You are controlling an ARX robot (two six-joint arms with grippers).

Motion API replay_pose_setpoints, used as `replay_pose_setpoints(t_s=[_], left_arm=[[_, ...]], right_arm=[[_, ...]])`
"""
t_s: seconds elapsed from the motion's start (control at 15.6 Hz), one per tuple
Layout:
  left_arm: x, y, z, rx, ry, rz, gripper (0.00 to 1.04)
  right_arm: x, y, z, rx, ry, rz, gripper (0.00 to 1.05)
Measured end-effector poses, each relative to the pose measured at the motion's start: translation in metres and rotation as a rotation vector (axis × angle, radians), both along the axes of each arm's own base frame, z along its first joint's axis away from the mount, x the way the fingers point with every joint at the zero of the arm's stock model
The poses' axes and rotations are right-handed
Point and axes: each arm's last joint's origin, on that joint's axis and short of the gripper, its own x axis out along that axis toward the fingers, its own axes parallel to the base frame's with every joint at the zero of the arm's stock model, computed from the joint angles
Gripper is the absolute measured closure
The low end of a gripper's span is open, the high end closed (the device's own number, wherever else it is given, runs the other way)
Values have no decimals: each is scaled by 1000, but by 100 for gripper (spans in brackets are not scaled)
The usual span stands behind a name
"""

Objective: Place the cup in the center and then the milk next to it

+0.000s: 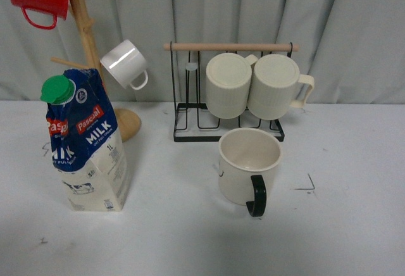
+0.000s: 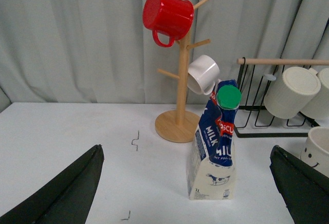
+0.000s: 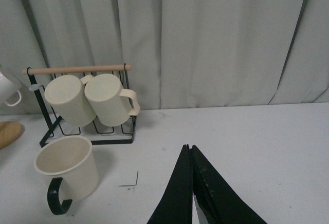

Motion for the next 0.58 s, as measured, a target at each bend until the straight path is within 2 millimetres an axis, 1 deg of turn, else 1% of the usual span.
replay_pose_setpoints(t_s=[0.58], left_arm=[[0, 0, 0, 0, 0, 0, 7]], right_arm=[[-8, 0, -1, 0, 6, 0, 103]])
